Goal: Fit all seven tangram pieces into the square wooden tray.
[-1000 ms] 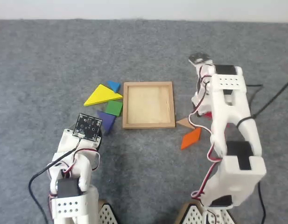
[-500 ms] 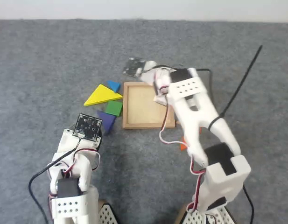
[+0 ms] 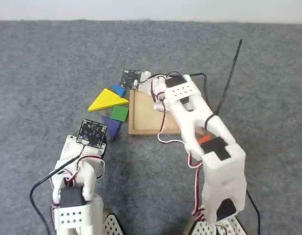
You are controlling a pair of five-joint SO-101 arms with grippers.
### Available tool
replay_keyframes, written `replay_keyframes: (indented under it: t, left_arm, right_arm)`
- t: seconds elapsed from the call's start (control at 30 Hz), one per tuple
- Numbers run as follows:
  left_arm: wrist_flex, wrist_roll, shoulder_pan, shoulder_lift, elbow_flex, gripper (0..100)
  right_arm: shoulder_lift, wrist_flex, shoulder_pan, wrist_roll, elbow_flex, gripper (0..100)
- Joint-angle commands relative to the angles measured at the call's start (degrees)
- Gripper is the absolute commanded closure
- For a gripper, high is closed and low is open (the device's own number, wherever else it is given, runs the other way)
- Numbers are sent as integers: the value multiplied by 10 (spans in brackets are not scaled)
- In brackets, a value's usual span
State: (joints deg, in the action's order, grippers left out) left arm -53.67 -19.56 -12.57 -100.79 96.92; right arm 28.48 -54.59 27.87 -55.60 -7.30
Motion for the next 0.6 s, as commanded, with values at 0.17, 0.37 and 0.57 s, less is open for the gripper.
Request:
replay_keyframes:
  t: [0.17,0.37,0.57]
  left_arm:
    - [0,-8,-1,5,-3,826]
    - [0,-8,-1,5,-3,826]
    - [0,-8,-1,5,-3,826]
  right_arm:
    - [-5,-113,27,-8,-117,611]
    - [-35,-138,12,18,-128,627]
    - [-45,-73,-23,181,-127,923]
